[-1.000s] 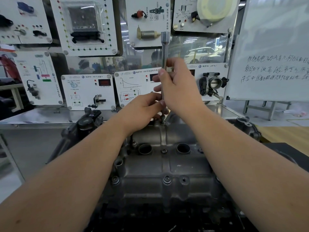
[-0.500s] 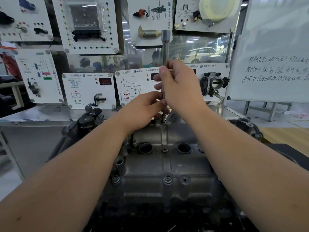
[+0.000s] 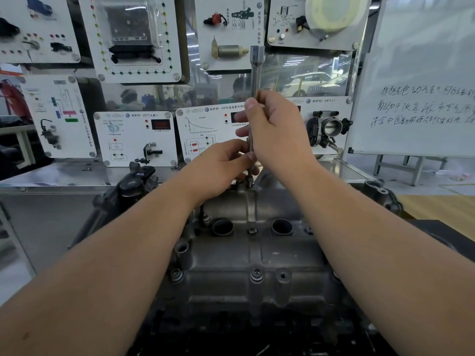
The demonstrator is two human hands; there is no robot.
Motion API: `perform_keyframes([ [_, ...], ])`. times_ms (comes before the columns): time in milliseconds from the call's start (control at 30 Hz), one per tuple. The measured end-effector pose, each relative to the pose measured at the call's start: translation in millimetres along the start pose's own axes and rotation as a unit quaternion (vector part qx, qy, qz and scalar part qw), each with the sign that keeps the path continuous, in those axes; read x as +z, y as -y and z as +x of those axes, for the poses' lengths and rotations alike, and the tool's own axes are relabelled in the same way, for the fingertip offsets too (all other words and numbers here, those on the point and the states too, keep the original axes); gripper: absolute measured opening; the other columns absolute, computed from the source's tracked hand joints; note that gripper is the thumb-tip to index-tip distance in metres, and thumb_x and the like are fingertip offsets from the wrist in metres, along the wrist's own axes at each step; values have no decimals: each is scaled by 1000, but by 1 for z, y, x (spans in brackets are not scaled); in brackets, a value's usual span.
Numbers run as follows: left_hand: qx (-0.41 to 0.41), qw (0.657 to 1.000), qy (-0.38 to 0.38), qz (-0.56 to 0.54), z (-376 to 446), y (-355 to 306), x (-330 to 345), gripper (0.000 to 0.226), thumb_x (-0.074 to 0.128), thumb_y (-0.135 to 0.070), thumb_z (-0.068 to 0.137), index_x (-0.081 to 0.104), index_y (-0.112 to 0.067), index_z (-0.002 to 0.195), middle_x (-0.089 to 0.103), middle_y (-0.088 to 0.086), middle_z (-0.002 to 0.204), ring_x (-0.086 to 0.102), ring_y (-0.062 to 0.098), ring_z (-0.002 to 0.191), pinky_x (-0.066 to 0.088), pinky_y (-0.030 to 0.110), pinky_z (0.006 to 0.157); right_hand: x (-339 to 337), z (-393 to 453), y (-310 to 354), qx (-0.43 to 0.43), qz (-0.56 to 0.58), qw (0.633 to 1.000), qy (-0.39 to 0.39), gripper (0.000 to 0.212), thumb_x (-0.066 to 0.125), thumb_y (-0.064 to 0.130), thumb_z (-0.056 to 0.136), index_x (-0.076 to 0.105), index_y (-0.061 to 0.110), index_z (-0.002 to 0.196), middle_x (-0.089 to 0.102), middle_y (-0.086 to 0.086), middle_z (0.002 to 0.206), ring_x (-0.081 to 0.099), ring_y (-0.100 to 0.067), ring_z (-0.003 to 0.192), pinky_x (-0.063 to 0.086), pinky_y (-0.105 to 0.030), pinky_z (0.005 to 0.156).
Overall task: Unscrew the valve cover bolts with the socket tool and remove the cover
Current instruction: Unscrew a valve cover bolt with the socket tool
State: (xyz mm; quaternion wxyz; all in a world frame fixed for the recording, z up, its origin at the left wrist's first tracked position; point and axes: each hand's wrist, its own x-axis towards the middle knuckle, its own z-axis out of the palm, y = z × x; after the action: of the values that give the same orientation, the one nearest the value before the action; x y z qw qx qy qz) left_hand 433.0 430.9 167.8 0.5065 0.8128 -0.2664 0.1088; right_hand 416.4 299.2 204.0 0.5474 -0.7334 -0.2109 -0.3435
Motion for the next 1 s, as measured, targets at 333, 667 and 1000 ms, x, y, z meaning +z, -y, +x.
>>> perform_keyframes([
  [333,-3,1000,4,6,0,0,1,17,52,-27,107,68,-25,105,77,-10,88,66,-6,70,45,7,58,-1,0,2,-4,-11,1000,11,20,48,28,107,57,25,89,72,8,93,71,-6,71,53,-32,60],
  [667,-13,1000,-2,16,0,0,0,12,58,-30,104,66,-21,101,76,-7,84,65,2,69,47,16,60,-2,1,0,-6,-9,1000,5,10,54,28,104,60,25,97,73,7,90,72,-5,73,51,-24,53],
  [1000,-6,1000,-3,17,-1,-3,0,21,55,-27,106,67,-11,113,75,-7,88,65,-1,70,50,16,63,0,-1,2,-10,-29,999,14,12,53,36,104,61,30,97,74,6,93,72,-10,82,59,-43,65],
])
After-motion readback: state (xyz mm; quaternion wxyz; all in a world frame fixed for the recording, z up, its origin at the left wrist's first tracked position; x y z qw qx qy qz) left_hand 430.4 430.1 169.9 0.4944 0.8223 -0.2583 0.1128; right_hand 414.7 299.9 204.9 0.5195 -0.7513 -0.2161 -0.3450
